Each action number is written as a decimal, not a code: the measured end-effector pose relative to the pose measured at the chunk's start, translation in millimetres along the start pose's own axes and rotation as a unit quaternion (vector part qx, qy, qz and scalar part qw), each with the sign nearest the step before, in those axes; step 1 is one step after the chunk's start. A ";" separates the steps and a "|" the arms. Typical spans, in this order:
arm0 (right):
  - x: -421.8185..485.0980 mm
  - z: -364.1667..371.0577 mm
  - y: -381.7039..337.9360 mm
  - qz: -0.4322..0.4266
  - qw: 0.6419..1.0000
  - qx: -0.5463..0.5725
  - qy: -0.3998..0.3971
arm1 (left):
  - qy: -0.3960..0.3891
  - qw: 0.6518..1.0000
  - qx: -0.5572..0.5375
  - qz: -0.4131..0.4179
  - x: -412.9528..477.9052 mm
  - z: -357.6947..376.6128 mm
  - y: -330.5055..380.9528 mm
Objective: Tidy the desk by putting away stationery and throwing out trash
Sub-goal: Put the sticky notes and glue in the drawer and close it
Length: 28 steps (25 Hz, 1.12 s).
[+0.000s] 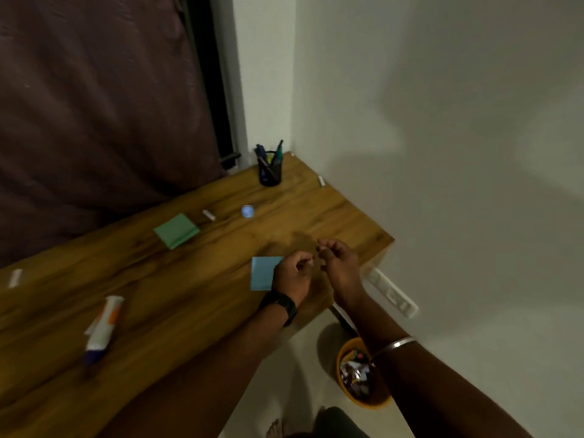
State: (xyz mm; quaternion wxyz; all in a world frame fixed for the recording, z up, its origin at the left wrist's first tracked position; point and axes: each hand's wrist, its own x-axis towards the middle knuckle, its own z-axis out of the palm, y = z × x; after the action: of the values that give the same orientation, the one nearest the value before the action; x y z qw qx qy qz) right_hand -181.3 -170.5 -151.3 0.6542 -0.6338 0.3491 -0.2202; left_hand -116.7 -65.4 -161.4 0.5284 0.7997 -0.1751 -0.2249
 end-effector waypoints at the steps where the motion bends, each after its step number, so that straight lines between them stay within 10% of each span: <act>1: 6.1 17.2 -1.7 -0.027 0.999 -0.025 -0.033 | 0.025 1.000 0.016 0.001 4.1 -18.0 -8.4; 7: 52.3 89.7 21.3 -0.145 0.936 -0.237 -0.218 | 0.111 0.981 0.129 -0.089 20.1 -92.3 -49.4; 11: 78.6 107.9 37.2 -0.160 0.743 -0.549 -0.349 | 0.097 0.960 0.162 -0.209 20.0 -106.2 -68.6; 16: 92.7 118.1 35.6 -0.132 0.673 -0.620 -0.381 | 0.125 0.951 0.157 -0.234 35.1 -90.7 -85.7; 28: 111.1 196.7 -10.8 -0.072 0.834 -0.272 -0.475 | 0.193 0.958 -0.109 -0.184 32.7 -129.1 -81.8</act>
State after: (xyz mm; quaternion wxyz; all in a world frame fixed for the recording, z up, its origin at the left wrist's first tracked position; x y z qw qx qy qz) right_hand 38.4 -119.9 -169.6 0.5231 -0.8361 -0.0059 0.1651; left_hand -15.5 47.8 -198.7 0.5854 0.7839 0.1060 -0.1778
